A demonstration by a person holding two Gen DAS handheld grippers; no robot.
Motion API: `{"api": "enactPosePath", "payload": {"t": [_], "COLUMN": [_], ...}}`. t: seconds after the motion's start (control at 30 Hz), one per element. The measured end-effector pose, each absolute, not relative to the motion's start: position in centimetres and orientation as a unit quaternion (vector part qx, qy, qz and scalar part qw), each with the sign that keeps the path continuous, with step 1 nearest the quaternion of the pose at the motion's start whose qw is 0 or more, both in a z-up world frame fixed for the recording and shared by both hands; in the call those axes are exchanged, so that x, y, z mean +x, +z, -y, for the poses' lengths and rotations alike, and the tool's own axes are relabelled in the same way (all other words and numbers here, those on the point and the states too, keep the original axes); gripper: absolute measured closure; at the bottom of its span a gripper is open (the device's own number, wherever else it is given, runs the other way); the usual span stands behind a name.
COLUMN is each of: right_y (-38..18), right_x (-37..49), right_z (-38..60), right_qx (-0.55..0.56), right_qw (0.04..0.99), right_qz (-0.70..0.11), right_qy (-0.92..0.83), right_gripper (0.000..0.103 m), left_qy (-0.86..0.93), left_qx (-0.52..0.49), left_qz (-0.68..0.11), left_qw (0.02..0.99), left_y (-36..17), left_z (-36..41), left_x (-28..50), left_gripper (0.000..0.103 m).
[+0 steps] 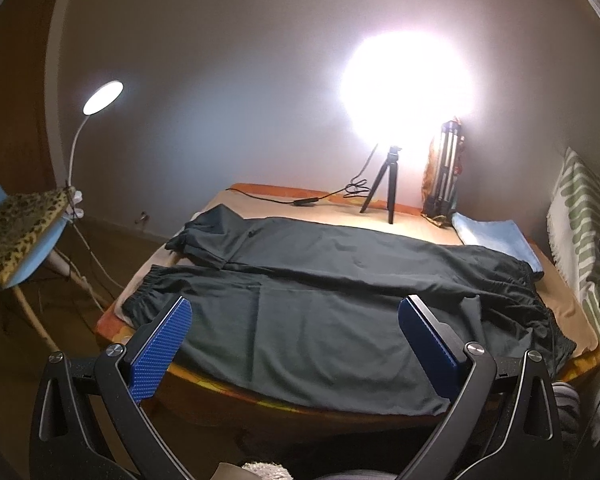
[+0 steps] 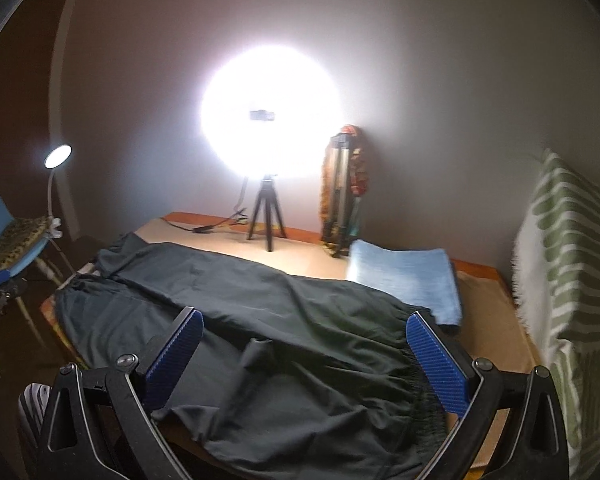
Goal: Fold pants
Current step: 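Move the right tool to the trousers' waistband and close it on the fabric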
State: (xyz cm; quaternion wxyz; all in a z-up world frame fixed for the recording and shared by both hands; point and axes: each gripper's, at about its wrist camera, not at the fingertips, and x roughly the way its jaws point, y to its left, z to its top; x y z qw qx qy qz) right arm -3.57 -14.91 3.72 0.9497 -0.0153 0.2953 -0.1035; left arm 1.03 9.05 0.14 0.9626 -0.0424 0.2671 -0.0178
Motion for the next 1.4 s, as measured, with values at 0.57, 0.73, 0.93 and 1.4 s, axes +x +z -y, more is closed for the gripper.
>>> {"api": "enactPosePath", "payload": {"t": [0.57,0.73,0.93,1.4], "right_y": [2.4,-0.5,-6.1,-19.5], "right_x": [9.4,16.1,24.8,39.4], "right_z": [9.0,8.0,7.7,12.4], "right_qx": [-0.06,-0.05,-0.079,-0.065], "right_qw": [0.951,0.934,0.902,0.847], "right_qz": [-0.298,-0.337,-0.403,-0.515], "right_qy": [0.063,0.106,0.133,0.117], "right_gripper": [0.0,0.001,0.005,0.014], "left_qy": [0.025,0.033,0.02,-0.002], "left_qx": [-0.135,-0.134,-0.14,-0.109], "left_qz": [-0.333,-0.352,-0.382,-0.454], "left_qw": [0.933,0.926,0.913,0.884], "left_y": [-3.5,-4.4,-6.0,-10.6], "left_z": [-19.5,-21.0,-21.4,-18.7], "left_x": [6.2,8.7,13.6,27.3], "left_gripper": [0.029,0.041,0.057,0.064]}}
